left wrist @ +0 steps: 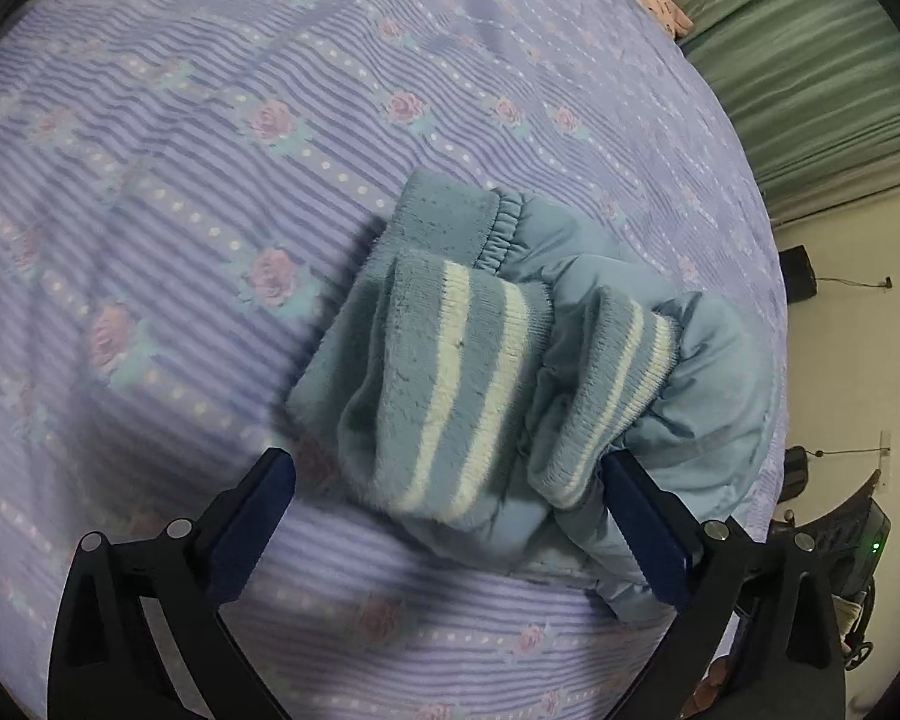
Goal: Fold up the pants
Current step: 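Lift the folded pants with both tools and carry them toward the dark clothes stack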
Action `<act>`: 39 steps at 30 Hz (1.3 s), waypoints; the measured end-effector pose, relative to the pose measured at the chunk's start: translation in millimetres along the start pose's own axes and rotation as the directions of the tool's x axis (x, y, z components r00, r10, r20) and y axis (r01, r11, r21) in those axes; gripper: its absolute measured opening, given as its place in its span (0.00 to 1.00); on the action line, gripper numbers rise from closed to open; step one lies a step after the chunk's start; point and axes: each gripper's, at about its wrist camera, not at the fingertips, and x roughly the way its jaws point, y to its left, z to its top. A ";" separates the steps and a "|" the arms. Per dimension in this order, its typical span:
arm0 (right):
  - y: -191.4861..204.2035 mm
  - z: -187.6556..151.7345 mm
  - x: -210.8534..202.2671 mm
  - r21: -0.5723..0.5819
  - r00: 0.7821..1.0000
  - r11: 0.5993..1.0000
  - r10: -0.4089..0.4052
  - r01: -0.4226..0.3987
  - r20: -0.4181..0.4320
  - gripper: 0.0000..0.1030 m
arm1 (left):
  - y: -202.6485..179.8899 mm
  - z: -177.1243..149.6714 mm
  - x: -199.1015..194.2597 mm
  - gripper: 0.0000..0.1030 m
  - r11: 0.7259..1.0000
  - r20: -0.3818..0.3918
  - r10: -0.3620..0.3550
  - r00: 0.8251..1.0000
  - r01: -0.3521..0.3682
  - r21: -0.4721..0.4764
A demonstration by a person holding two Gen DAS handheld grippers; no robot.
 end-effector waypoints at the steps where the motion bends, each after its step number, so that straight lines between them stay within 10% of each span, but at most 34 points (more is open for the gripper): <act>1: 0.1 0.6 1.6 0.001 1.000 1.000 0.000 0.000 0.000 0.85 | -1.2 3.7 4.4 1.00 1.000 -0.008 -0.009 1.000 0.009 0.006; 12: 6.3 16.9 24.2 0.001 1.000 1.000 0.020 -0.020 0.004 0.85 | 8.1 12.9 26.6 0.99 0.989 0.005 -0.119 0.993 0.119 -0.092; 16: 11.2 15.8 24.4 0.012 1.000 1.000 0.016 -0.016 0.011 0.84 | 8.0 11.6 18.1 0.82 0.985 -0.004 -0.125 0.992 0.124 -0.118; 29: 42.1 12.8 -7.8 -0.115 0.999 0.993 -0.037 0.041 0.036 0.52 | -41.9 8.2 -16.7 0.57 0.993 0.075 0.041 0.996 -0.049 0.109; 39: 59.9 -10.2 -84.3 -0.158 0.988 0.986 -0.019 0.044 0.156 0.51 | -84.4 -24.1 -81.1 0.54 0.964 0.191 0.009 0.981 -0.059 0.259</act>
